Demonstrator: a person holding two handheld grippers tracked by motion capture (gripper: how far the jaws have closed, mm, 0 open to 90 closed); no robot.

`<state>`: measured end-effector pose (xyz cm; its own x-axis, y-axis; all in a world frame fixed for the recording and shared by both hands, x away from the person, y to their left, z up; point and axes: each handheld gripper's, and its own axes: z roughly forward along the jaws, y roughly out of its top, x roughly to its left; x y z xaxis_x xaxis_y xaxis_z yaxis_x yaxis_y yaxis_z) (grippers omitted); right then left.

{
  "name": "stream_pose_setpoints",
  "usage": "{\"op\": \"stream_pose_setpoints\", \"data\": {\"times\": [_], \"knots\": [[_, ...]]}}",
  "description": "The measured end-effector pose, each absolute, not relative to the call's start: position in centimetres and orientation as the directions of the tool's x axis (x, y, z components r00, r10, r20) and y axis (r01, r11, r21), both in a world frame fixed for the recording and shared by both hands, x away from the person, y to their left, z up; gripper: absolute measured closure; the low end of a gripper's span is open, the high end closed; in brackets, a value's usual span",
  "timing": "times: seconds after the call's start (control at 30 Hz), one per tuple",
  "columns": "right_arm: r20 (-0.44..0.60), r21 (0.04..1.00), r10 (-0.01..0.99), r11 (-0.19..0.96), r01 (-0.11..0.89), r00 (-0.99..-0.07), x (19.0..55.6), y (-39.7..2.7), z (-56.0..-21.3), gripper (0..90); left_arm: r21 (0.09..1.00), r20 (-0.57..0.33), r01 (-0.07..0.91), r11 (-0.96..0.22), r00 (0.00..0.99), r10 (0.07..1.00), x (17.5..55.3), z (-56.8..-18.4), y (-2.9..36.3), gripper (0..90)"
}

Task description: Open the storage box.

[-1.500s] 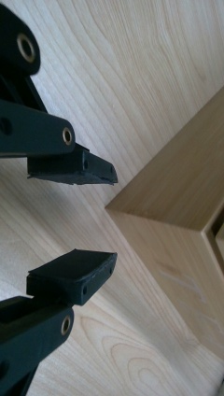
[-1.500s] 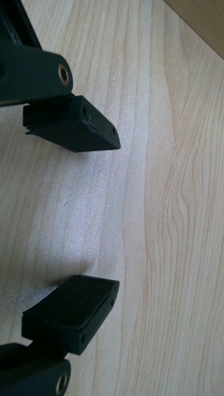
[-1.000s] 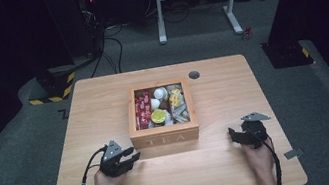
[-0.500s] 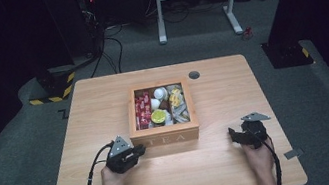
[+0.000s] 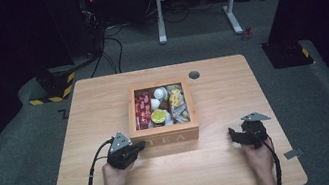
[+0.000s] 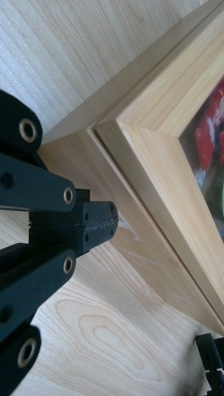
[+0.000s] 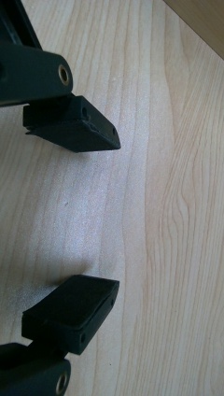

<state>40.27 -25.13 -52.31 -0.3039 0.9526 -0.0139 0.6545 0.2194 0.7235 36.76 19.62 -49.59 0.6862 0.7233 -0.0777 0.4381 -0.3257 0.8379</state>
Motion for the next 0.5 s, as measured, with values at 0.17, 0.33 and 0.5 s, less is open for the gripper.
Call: {"op": "stream_pose_setpoints", "data": {"times": [0.17, 0.33, 0.5], "knots": [[-0.014, 0.723, 0.953, 0.220, 0.654, -0.304, 40.27, -25.13, -52.31, 27.5, 0.840, -0.069, 0.432, -0.328, 0.685, 0.725, 36.95, -49.45, 19.51, 90.0], [-0.014, 0.724, 0.952, 0.220, 0.654, -0.304, 40.27, -25.13, -52.31, 27.5, 0.846, -0.074, 0.431, -0.314, 0.678, 0.731, 37.02, -49.16, 19.35, 90.0], [-0.014, 0.724, 0.953, 0.220, 0.654, -0.304, 40.27, -25.13, -52.31, 27.5, 0.847, -0.057, 0.419, -0.327, 0.684, 0.727, 37.01, -48.92, 19.14, 90.0]]}}
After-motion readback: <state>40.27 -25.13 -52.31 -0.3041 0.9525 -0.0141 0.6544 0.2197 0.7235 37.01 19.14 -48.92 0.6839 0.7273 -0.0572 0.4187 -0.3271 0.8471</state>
